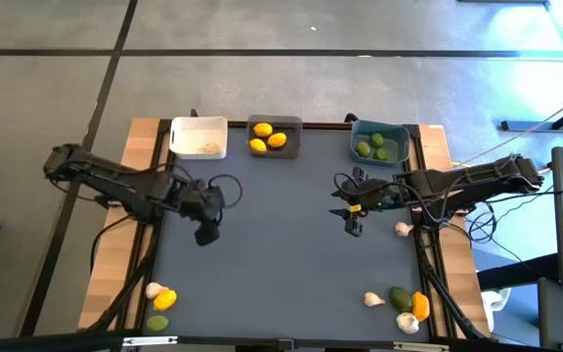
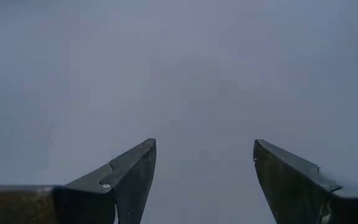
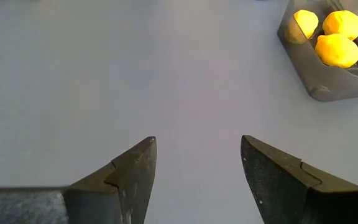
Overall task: Sort produce into baskets
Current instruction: Put the lemon into the black transparent bin
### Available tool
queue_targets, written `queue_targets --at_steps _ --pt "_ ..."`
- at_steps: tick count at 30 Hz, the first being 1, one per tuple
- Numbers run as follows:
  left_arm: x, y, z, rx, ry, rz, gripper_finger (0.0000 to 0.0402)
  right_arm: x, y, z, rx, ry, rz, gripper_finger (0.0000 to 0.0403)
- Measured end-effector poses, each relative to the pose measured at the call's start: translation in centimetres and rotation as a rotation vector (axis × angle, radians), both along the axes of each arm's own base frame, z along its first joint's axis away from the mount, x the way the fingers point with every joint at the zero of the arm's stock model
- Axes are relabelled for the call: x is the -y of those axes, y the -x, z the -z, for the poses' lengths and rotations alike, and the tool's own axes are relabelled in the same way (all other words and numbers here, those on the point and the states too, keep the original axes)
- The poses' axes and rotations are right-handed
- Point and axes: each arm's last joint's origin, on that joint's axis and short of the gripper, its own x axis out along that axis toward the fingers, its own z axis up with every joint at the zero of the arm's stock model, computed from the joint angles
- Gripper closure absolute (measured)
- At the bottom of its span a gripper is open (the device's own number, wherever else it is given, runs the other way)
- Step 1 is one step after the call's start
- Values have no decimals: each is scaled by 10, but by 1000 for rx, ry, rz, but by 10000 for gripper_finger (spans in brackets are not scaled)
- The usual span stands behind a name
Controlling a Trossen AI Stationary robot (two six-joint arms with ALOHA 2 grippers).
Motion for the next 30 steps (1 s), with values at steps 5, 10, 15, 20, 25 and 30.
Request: queue_targets --at_steps 5,10,15,20,25,30 --pt "24 4 0 9 34 84 139 0 0 0 0 0 0 171" --pt "43 5 0 50 89 85 139 0 0 0 -1 0 0 171" --pt "62 2 4 79 136 93 139 0 0 0 -4 14 -13 171" --pt "78 -1 14 42 167 59 139 0 0 0 -8 18 -15 171" --pt "100 -2 27 4 227 42 139 0 1 1 -19 20 -16 171" --pt "122 0 41 -70 291 19 139 0 2 2 -26 21 -16 171"
